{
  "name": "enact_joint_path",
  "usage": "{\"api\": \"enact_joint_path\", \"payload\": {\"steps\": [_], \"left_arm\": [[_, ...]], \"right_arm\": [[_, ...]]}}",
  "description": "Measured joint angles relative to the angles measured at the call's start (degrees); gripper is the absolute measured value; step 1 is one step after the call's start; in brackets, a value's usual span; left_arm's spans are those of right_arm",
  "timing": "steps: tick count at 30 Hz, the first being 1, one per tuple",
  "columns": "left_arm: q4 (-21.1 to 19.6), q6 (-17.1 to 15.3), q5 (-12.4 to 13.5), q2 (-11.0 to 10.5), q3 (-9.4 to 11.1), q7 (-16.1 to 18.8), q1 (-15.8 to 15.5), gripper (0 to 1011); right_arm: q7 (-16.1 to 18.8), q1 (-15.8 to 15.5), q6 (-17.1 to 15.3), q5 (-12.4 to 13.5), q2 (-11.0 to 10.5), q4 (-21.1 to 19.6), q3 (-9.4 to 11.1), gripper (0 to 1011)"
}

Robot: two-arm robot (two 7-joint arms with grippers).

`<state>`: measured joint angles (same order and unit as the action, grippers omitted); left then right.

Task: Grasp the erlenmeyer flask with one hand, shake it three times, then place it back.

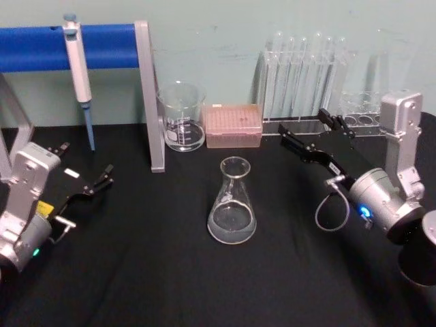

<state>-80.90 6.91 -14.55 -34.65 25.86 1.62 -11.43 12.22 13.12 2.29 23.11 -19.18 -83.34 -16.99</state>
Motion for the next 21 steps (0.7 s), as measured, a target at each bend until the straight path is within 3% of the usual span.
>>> {"api": "enact_joint_path", "payload": {"steps": [9, 21], "left_arm": [[0.0, 0.0, 0.0, 0.0, 0.0, 0.0, 0.0, 1001], [0.0, 0.0, 0.0, 0.0, 0.0, 0.0, 0.0, 1001]], "right_arm": [[-3.3, 1.7, 1.4, -4.2, 3.6, 6.1, -0.1, 1000], [-3.4, 2.2, 0.8, -6.4, 5.3, 10.0, 0.3, 1000]]}}
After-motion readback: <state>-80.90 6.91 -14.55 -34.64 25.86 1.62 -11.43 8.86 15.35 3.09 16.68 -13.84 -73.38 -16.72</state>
